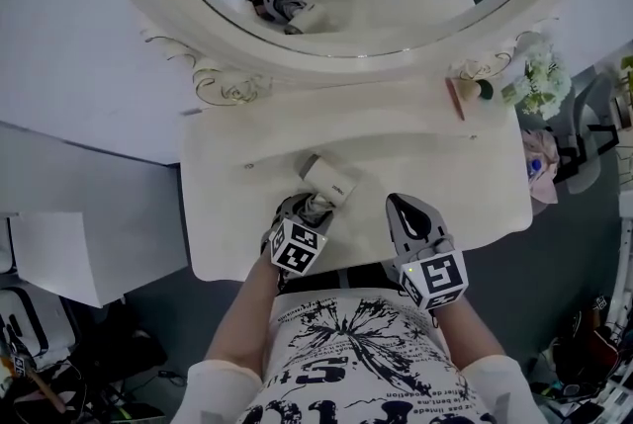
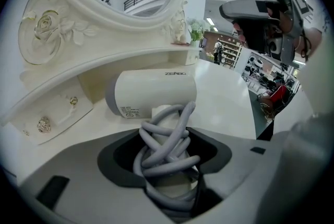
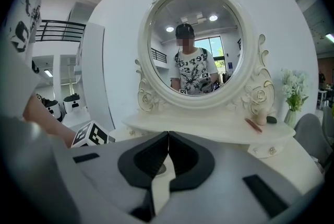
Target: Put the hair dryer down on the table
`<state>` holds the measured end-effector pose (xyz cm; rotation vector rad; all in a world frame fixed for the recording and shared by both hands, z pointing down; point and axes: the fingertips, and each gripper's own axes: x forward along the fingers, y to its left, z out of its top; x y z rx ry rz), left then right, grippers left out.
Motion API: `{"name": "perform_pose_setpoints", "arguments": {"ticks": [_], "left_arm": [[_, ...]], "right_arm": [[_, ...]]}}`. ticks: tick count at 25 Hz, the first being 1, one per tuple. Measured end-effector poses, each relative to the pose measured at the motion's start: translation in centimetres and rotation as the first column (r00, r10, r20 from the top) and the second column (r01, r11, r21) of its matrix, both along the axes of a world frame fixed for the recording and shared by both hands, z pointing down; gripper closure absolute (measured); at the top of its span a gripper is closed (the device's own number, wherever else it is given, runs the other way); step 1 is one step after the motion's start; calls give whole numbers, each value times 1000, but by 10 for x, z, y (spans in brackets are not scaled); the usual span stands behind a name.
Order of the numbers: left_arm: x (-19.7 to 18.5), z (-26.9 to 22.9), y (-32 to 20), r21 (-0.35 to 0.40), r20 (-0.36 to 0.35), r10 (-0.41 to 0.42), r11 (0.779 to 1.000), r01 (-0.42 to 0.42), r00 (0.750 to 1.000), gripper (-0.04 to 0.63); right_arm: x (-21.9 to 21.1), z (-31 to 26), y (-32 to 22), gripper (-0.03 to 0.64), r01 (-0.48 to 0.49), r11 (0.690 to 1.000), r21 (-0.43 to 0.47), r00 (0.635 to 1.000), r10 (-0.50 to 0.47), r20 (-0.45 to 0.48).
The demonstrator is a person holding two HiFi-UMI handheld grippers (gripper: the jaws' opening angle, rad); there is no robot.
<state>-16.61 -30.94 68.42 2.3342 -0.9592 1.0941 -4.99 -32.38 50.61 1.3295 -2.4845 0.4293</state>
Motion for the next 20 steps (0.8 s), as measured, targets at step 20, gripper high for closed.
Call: {"name": "perform_pose_setpoints", "arguments": {"ticks": [20], "left_arm": [[6, -147, -17, 282, -243, -32, 954, 102, 969, 392]], "right_arm": [[-7, -32, -15, 600, 37, 996, 80, 999, -40, 35]]}}
